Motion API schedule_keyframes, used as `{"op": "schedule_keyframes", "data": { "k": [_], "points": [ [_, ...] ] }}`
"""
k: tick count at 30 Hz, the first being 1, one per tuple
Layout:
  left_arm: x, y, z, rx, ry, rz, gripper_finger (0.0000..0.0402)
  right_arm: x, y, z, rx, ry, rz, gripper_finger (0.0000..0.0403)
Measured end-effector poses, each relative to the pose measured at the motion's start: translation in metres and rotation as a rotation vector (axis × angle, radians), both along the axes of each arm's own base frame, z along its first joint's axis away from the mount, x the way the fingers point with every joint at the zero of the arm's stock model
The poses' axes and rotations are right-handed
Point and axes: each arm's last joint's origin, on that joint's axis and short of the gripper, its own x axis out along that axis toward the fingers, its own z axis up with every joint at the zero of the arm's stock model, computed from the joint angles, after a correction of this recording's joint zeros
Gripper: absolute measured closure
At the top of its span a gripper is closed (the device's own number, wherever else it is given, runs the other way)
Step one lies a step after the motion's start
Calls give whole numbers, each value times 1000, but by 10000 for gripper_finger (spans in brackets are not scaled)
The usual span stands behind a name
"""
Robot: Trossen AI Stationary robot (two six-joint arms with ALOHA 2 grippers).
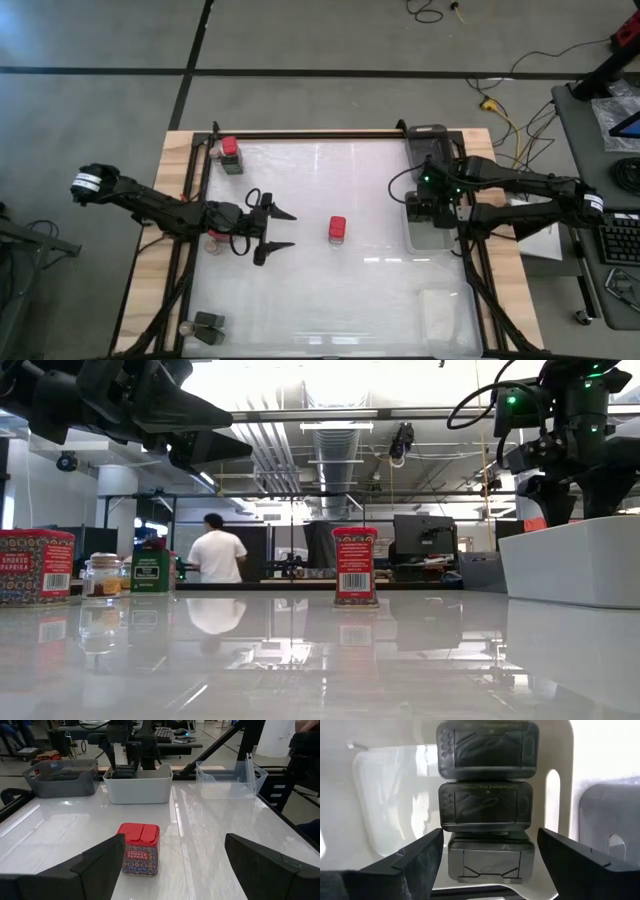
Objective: Sort spices by type
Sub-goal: Put the green seasoning can into the gray bin
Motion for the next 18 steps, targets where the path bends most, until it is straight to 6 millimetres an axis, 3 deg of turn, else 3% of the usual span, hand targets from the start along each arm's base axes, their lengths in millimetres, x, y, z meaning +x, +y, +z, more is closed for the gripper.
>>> {"op": "schedule_keyframes", "data": {
  "k": [9,18],
  "points": [
    [0,0,0,0,0,0,75,0,0,7,5,3,-26,94],
    [0,0,0,0,-1,0,75,5,-2,19,-13,-56,-55,69]
  ]
}}
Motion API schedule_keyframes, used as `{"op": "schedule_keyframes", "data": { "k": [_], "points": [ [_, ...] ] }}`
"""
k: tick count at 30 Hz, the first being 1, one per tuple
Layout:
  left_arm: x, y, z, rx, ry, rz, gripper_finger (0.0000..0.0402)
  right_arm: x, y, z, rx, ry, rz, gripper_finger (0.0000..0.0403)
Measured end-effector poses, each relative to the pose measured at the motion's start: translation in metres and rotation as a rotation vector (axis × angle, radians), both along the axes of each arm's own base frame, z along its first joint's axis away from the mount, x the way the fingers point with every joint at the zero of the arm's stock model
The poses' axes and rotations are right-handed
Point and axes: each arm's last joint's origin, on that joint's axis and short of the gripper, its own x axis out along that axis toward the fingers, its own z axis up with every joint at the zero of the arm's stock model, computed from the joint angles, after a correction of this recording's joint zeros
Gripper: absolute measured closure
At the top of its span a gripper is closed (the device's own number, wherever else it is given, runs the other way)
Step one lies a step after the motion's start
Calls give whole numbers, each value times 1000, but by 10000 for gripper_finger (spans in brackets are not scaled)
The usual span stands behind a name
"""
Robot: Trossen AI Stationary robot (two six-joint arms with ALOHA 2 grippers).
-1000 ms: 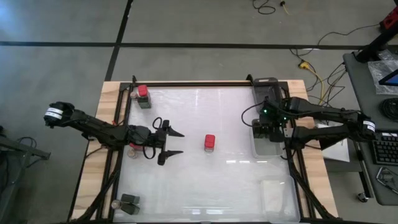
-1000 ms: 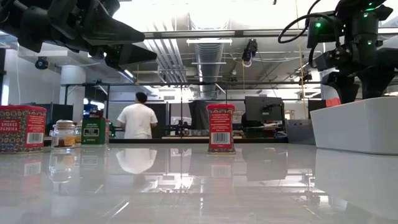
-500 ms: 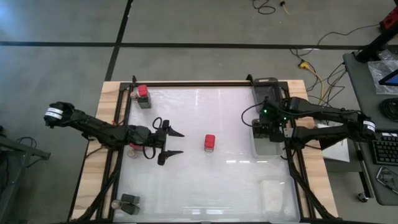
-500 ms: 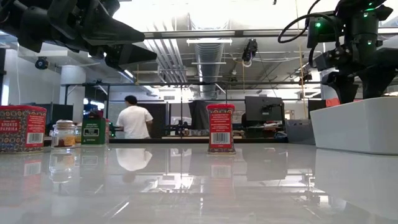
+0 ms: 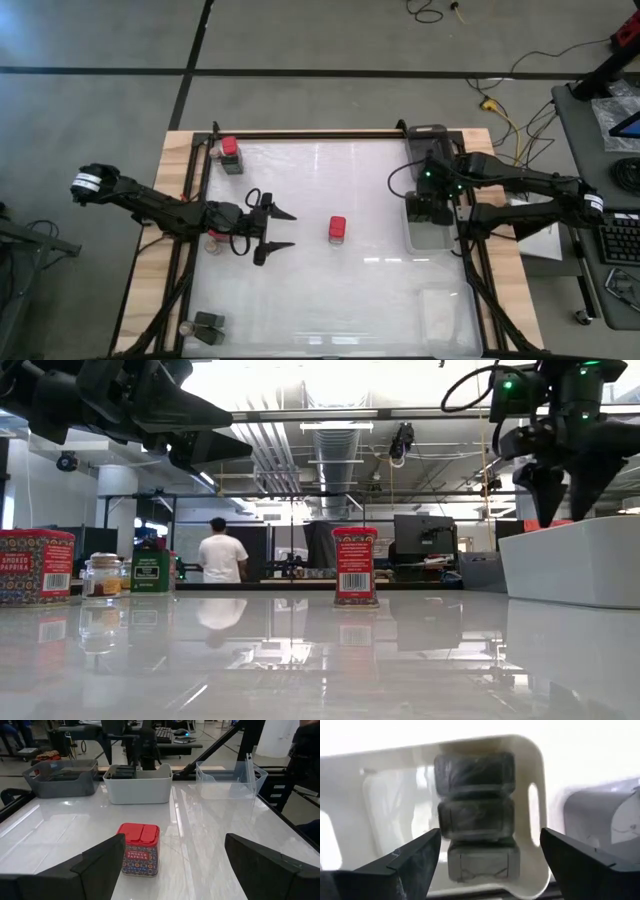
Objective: Sort spices by type
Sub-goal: Put the green seasoning can into the gray bin
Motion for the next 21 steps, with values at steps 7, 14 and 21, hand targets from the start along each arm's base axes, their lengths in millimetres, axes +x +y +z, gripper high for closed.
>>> {"op": "schedule_keyframes", "data": {
  "k": [7,14,21],
  "points": [
    [1,0,2,-2,-7,0,75,4,0,1,40,-60,-15,76],
    [4,-1,8,-6,-27,0,75,13,4,27,12,-142,-2,79],
    [9,-2,0,-131,20,26,75,29,13,59,-28,-319,23,65]
  ]
}}
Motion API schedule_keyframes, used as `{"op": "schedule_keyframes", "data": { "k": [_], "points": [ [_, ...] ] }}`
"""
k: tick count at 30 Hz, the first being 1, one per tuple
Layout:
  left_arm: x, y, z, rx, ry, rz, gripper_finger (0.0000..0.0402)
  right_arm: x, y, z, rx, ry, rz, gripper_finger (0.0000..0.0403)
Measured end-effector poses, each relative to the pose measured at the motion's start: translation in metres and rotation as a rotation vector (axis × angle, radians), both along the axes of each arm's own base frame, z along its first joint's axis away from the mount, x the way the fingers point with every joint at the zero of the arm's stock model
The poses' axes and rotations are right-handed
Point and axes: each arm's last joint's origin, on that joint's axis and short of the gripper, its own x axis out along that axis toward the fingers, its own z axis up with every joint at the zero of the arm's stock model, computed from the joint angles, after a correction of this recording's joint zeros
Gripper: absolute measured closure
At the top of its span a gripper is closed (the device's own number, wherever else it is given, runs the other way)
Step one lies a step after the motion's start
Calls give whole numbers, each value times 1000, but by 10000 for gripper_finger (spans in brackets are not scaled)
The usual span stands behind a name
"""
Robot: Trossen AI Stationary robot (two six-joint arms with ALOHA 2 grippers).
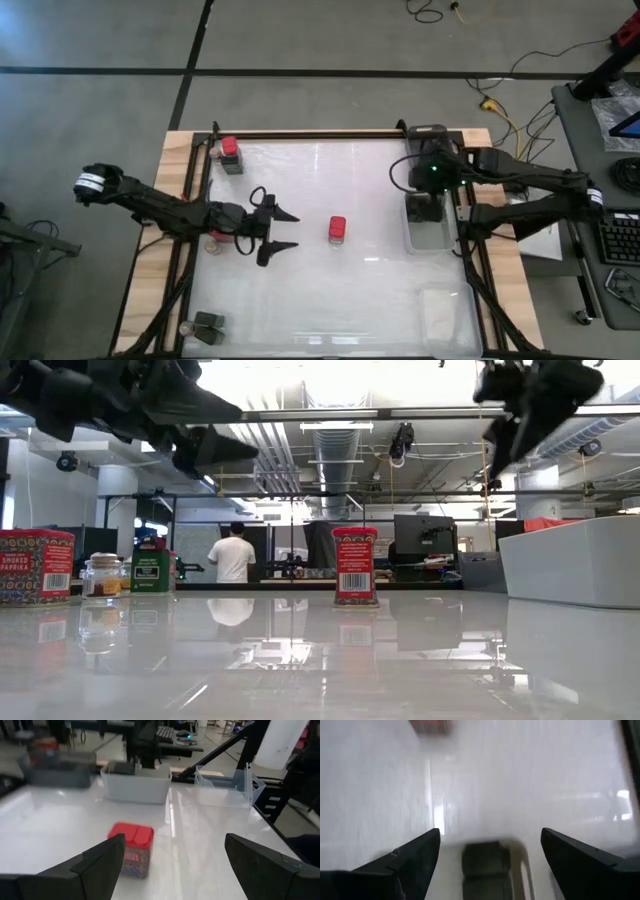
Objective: Sort spices by type
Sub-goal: Put the green seasoning can into the gray bin
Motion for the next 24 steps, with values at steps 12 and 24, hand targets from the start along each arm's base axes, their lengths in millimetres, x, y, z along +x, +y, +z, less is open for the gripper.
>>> {"op": "schedule_keyframes", "data": {
  "k": [12,24],
  "points": [
    [13,-8,-17,-325,58,-133,75,34,49,27,-35,-73,68,83],
    [22,-50,29,-527,654,-26,75,81,77,29,-108,-71,64,78]
  ]
}}
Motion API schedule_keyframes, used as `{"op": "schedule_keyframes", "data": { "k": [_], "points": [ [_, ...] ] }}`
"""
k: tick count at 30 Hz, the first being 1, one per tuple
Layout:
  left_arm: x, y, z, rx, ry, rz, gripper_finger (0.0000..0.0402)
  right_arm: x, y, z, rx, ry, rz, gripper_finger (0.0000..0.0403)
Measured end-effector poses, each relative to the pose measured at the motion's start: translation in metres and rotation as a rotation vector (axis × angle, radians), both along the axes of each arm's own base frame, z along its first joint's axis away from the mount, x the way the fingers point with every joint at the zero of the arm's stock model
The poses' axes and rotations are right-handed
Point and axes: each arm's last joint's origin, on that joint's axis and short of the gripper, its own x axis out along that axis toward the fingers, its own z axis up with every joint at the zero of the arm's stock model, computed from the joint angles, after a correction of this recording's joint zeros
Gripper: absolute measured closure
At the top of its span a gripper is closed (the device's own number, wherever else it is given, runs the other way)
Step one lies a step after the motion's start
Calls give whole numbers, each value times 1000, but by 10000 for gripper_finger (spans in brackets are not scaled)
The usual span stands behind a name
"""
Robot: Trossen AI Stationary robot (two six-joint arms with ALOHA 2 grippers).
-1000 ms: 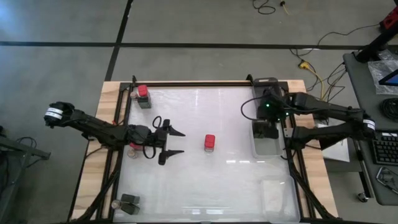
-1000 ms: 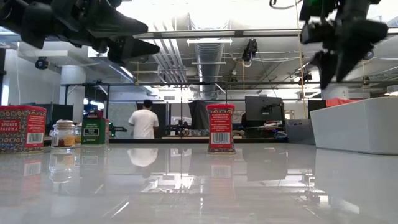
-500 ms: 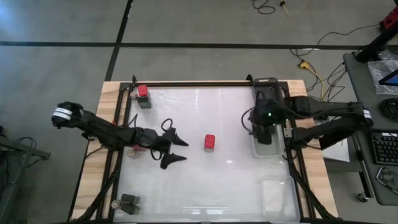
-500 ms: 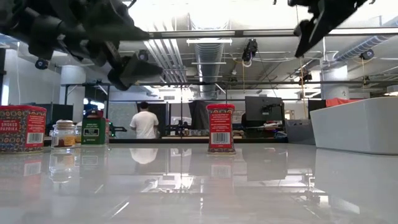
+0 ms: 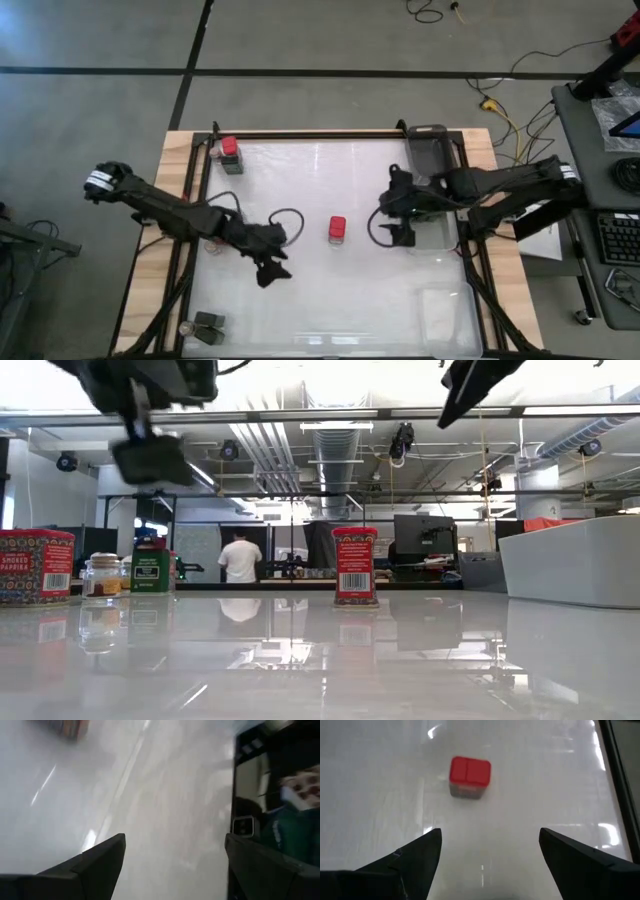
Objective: Sort spices by type
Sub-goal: Put the green seasoning can into the gray bin
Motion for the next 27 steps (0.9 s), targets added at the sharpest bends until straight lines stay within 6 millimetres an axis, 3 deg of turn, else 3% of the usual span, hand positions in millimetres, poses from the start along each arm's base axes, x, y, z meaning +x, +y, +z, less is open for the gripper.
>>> {"op": "schedule_keyframes", "data": {
  "k": [5,15,20,27],
  "points": [
    [-12,-35,21,3,290,-2,75,19,10,-6,-39,-47,93,83],
    [-35,-103,79,2,562,123,75,35,52,-19,-156,-100,263,83],
    [-43,-131,89,-15,717,190,75,40,80,-25,-161,-146,328,82],
    [-47,-164,79,-43,830,229,75,32,116,-33,-159,-164,370,89]
  ]
}}
